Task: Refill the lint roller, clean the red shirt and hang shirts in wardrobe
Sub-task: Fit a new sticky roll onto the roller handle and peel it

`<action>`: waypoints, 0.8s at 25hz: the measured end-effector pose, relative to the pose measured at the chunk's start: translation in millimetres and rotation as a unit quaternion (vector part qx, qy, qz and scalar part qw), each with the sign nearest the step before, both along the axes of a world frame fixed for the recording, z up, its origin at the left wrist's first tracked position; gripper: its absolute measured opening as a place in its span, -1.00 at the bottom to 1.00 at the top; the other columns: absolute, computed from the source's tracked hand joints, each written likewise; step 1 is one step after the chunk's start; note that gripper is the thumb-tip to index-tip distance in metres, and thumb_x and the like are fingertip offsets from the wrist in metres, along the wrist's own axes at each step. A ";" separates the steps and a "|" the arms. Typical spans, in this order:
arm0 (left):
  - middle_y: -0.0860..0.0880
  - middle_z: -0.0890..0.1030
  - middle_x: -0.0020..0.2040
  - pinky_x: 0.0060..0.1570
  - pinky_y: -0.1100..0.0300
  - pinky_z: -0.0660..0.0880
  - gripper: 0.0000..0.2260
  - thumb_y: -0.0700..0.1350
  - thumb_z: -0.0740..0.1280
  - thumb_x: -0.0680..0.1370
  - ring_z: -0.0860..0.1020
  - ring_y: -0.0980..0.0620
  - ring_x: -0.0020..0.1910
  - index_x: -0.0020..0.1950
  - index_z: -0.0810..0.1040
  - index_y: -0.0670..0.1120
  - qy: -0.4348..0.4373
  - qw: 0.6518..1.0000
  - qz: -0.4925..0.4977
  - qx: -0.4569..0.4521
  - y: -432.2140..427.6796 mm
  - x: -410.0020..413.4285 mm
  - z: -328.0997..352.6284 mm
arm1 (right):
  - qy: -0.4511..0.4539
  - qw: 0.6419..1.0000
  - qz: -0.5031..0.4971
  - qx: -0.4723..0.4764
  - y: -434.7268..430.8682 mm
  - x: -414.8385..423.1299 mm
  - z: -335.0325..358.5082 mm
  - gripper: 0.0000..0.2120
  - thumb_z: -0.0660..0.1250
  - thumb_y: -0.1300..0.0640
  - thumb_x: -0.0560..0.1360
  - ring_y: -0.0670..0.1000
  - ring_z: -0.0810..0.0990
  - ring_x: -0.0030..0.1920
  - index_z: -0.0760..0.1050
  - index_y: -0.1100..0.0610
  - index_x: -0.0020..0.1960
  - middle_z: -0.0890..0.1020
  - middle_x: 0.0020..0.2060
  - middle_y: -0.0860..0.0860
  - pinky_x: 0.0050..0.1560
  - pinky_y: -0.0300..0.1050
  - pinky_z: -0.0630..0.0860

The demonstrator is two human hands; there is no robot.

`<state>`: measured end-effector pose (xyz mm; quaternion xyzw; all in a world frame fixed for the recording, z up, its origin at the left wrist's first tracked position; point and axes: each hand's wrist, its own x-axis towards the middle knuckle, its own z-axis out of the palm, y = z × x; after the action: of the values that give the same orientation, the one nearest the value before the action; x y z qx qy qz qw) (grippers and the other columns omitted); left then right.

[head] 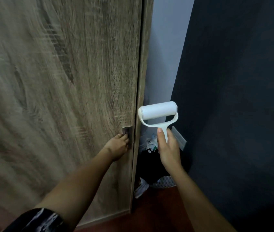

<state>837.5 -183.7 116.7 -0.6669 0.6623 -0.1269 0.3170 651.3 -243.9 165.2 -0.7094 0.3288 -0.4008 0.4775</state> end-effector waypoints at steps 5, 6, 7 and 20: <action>-0.01 0.68 -0.09 0.15 0.11 0.49 -0.51 -0.11 -0.05 0.40 0.62 -0.03 -0.01 -0.18 0.71 -0.02 -0.024 0.999 -0.025 -0.011 12.5 11.9 1.1 | -0.029 0.999 0.008 0.014 6.4 16.0 -7.9 -0.69 0.12 -0.23 0.46 -0.18 0.40 -0.40 0.42 -0.01 -0.22 0.42 -0.44 -0.12 -0.29 -0.20 0.35; 0.02 0.68 -0.19 0.04 0.14 0.54 -0.56 -0.09 0.00 0.38 0.64 0.00 -0.12 -0.31 0.70 0.00 -0.015 0.999 -0.038 -0.032 14.2 18.2 -1.5 | -0.036 0.999 0.010 0.014 8.8 18.9 -8.3 -0.70 0.12 -0.22 0.46 -0.19 0.41 -0.41 0.42 -0.02 -0.21 0.44 -0.45 -0.12 -0.30 -0.21 0.36; 0.02 0.68 -0.24 -0.01 0.16 0.56 -0.59 -0.08 0.02 0.36 0.64 0.00 -0.17 -0.36 0.68 0.00 0.000 0.998 -0.047 -0.052 17.6 25.9 -6.4 | -0.039 0.999 0.015 0.012 12.8 24.0 -9.2 -0.73 0.12 -0.20 0.47 -0.20 0.42 -0.41 0.42 -0.04 -0.20 0.47 -0.45 -0.14 -0.30 -0.23 0.37; -0.07 0.61 0.08 0.30 0.02 0.36 -0.75 -0.07 0.23 0.48 0.53 -0.10 0.11 0.00 0.67 -0.07 0.012 0.995 0.086 -0.053 186.6 107.9 4.0 | -0.072 0.993 0.082 0.038 108.0 131.8 -10.6 -0.72 0.13 -0.29 0.41 -0.13 0.44 -0.39 0.45 -0.12 -0.20 0.52 -0.48 -0.21 -0.25 -0.04 0.38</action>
<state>945.3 3.0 120.7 -0.7388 0.5988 -0.1260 0.2826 783.2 -136.0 154.6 -0.6845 0.2492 -0.3981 0.5575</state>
